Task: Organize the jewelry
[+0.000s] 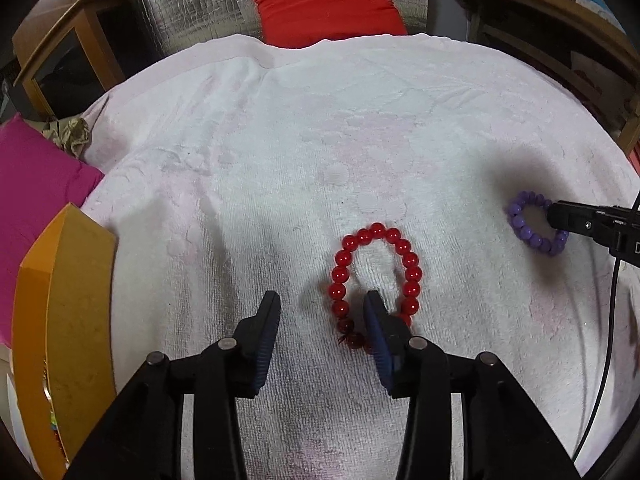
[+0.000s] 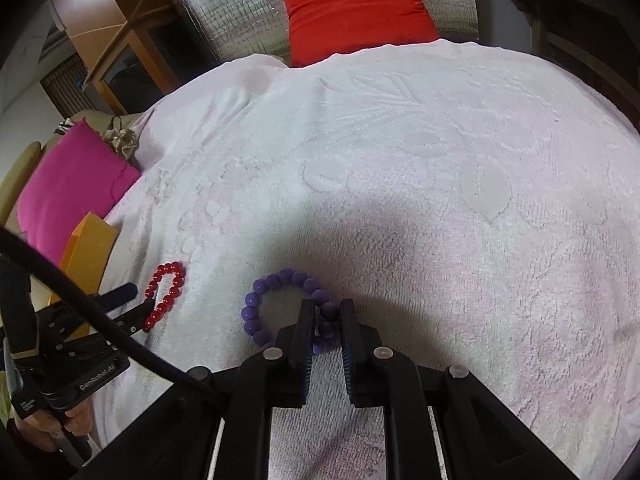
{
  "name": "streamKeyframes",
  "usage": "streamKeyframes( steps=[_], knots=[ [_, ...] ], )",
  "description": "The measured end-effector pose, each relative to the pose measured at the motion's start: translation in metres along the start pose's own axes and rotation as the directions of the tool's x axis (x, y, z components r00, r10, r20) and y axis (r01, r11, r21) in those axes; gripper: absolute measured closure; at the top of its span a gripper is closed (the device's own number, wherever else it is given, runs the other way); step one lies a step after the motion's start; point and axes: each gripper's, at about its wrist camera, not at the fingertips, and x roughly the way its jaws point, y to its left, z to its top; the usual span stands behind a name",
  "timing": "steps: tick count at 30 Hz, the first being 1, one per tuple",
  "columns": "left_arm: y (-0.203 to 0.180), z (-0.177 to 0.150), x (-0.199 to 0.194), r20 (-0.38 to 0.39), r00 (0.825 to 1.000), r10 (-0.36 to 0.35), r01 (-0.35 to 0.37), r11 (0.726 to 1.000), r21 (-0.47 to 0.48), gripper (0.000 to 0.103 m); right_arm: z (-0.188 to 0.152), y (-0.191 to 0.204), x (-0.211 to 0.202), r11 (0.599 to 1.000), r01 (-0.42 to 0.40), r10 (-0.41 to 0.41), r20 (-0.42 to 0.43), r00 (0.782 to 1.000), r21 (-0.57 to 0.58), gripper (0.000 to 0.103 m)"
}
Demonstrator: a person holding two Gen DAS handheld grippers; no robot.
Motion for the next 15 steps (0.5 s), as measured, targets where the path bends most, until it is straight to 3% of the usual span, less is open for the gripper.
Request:
streamKeyframes(
  steps=[7, 15],
  knots=[
    [-0.01, 0.0, -0.008, 0.036, 0.998, 0.057, -0.058, 0.997, 0.049, 0.057, 0.0, 0.001, 0.001, 1.0, 0.011, -0.011, -0.001, 1.0, 0.004, 0.088],
    [-0.009, -0.001, -0.015, 0.057, 0.995, 0.088, -0.09, 0.995, 0.043, 0.057, 0.001, 0.001, 0.002, 1.0, 0.011, -0.011, -0.005, 1.0, 0.011, 0.088]
  ],
)
